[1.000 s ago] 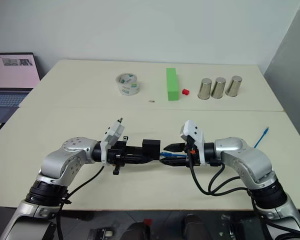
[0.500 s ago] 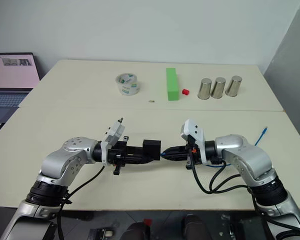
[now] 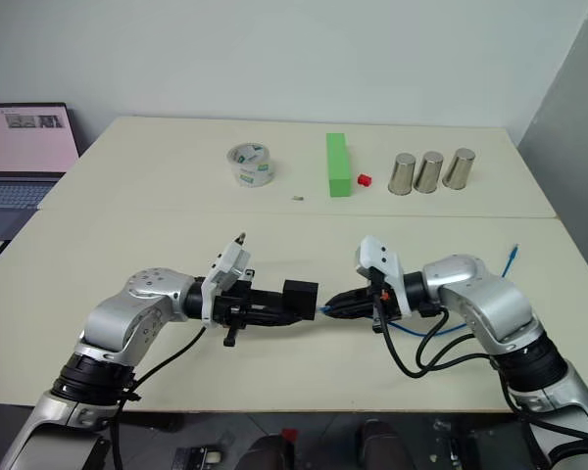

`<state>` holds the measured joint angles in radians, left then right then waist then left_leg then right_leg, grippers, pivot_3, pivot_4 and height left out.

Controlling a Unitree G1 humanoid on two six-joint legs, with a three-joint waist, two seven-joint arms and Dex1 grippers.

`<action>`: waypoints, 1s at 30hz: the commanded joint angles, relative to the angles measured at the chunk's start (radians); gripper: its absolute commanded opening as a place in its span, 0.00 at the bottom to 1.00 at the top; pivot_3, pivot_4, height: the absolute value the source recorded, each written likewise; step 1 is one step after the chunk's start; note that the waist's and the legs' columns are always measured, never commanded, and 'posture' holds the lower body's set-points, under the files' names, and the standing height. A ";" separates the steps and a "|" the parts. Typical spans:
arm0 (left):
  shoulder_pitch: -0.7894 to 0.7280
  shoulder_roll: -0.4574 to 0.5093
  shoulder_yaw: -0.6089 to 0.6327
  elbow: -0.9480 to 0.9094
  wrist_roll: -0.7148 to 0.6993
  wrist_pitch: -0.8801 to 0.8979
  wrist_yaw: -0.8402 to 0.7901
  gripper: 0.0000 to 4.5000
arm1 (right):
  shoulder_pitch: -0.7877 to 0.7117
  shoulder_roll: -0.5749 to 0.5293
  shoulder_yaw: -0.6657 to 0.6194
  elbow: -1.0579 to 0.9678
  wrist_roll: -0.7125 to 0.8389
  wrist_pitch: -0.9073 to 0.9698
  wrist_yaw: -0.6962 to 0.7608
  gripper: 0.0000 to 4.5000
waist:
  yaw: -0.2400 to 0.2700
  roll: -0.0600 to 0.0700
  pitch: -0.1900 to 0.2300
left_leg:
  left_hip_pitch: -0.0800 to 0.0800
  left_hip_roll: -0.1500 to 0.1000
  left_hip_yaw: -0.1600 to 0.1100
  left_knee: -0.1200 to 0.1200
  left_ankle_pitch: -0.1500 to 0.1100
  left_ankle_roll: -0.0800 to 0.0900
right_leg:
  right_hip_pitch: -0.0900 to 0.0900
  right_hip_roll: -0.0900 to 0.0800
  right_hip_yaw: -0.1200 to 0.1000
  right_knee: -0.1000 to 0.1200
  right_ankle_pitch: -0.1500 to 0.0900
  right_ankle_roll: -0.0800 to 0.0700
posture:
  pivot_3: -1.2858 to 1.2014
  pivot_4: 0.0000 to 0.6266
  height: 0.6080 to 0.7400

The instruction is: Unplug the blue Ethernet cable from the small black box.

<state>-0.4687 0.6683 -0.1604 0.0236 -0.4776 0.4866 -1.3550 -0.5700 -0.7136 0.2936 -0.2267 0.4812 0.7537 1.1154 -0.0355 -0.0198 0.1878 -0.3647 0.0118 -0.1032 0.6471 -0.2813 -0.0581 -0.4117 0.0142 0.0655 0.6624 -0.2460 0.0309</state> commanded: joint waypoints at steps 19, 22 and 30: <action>0.068 -0.082 0.158 0.001 0.036 -0.078 0.284 0.18 | -0.166 0.270 -0.178 0.734 -0.378 -0.514 -0.576 0.25 | -0.013 0.000 0.000 | -0.001 0.000 0.003 -0.001 0.000 0.000 | -0.003 0.000 0.003 0.001 0.003 -0.005 | 0.52 0.24 1.00; 0.081 -0.095 0.178 0.003 0.045 -0.088 0.334 0.18 | -0.150 0.269 -0.193 0.694 -0.364 -0.497 -0.544 0.38 | -0.013 0.000 0.000 | -0.003 0.000 0.004 -0.002 0.000 0.000 | -0.005 -0.001 0.003 0.001 0.004 -0.005 | 0.52 0.24 1.00; 0.028 -0.175 0.296 0.213 0.205 -0.291 0.713 0.18 | -0.005 0.133 -0.223 0.170 -0.140 -0.275 -0.255 0.79 | 0.001 0.001 0.001 | -0.005 -0.001 0.002 -0.001 0.000 0.000 | -0.008 -0.002 0.003 0.003 0.004 -0.005 | 0.52 0.24 1.00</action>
<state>-0.4052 0.5033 0.0788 0.1780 -0.3305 0.2848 -0.7734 -0.5880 -0.5571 0.0858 0.1375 0.2375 0.4186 0.7513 -0.0347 -0.0186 0.1887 -0.3699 0.0112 -0.1012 0.6461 -0.2812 -0.0582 -0.4193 0.0123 0.0679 0.6648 -0.2425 0.0260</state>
